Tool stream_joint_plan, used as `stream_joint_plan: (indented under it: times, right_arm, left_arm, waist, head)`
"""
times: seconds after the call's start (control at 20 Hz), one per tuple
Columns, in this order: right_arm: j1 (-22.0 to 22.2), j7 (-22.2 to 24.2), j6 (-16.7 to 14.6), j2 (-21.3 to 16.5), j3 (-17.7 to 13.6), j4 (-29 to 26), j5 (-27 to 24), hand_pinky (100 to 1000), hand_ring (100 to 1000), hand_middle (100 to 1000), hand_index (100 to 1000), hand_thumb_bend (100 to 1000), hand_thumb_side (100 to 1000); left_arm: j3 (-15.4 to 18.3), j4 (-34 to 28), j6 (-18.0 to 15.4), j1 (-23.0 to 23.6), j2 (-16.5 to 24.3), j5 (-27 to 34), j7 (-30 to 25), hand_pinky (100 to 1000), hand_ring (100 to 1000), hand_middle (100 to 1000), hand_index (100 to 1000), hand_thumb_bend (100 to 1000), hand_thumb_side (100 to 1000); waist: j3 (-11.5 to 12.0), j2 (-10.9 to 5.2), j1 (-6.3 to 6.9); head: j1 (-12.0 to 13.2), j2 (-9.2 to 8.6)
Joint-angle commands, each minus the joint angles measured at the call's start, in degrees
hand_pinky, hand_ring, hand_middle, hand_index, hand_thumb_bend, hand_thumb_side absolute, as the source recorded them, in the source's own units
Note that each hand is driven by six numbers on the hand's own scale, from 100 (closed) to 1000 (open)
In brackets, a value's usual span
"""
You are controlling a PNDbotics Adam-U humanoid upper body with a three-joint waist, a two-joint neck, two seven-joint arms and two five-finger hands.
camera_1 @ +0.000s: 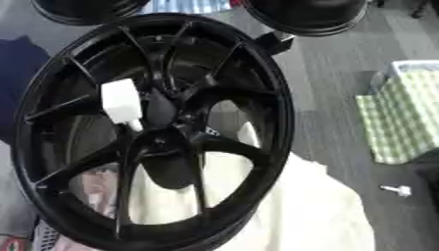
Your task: Pull the pin out of the wheel hub.
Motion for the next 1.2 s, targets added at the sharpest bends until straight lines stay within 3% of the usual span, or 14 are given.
stream_joint_plan:
  times: [0.05, 0.3, 0.4, 0.5, 0.6, 0.7, 1.0, 1.2]
  right_arm:
    - [-0.45, -0.02, 0.40, -2.46, -0.35, -1.24, 0.58, 613, 652, 555, 665, 100, 435]
    - [-0.45, 0.03, 0.51, -2.62, -0.27, -1.23, 0.49, 613, 653, 555, 665, 100, 435]
    - [-0.46, 0.08, 0.57, -2.66, -0.19, -1.22, 0.45, 613, 653, 555, 665, 100, 436]
    - [-0.45, 0.12, 0.61, -2.68, -0.13, -1.21, 0.40, 613, 653, 555, 665, 100, 438]
    - [-0.43, 0.10, 0.65, -2.68, -0.11, -1.21, 0.35, 613, 653, 555, 665, 100, 438]
    - [-0.44, 0.11, 0.69, -2.67, -0.08, -1.22, 0.28, 613, 653, 554, 665, 100, 438]
    - [-0.74, 0.38, 0.82, -2.45, 0.26, -1.23, -0.01, 613, 653, 554, 665, 100, 440]
    - [-0.94, 0.47, 0.81, -2.24, 0.43, -1.17, -0.19, 613, 652, 553, 665, 100, 443]
  left_arm:
    - [-2.82, -0.48, 2.18, -2.77, 1.00, -0.86, -5.39, 867, 819, 746, 857, 153, 651]
    - [-5.28, -0.48, 4.75, -7.22, -1.22, -0.95, -5.96, 870, 824, 751, 864, 173, 646]
    - [-6.16, -0.48, 5.69, -9.06, -2.21, -1.19, -5.97, 879, 849, 774, 875, 217, 595]
    - [-7.19, -0.48, 5.92, -10.77, -3.24, -1.59, -5.98, 893, 868, 787, 883, 284, 502]
    - [-8.24, -0.48, 5.41, -12.26, -4.24, -2.18, -5.98, 904, 877, 788, 878, 365, 324]
    - [-9.26, -0.48, 4.69, -13.46, -5.20, -3.00, -5.98, 904, 876, 783, 870, 402, 242]
    - [-12.15, 2.36, 3.78, -18.26, -9.96, -5.10, -5.98, 901, 869, 774, 866, 391, 100]
    - [-14.04, 6.15, 2.48, -21.03, -13.33, -7.15, -5.98, 894, 860, 767, 858, 342, 100]
  waist:
    - [-0.12, -1.26, 0.13]
    - [0.01, -1.36, 0.14]
    - [0.03, -1.39, 0.11]
    - [-0.01, -1.40, 0.09]
    - [-0.12, -1.38, 0.05]
    - [-0.23, -1.34, -0.05]
    - [-0.39, -1.23, -0.45]
    - [-0.51, -1.08, -0.56]
  head:
    - [-0.23, 0.36]
    - [-0.65, 0.62]
    - [-0.70, 0.82]
    - [-0.69, 0.95]
    - [-0.75, 0.96]
    - [-0.82, 0.88]
    - [-0.99, 0.54]
    - [-0.80, 0.40]
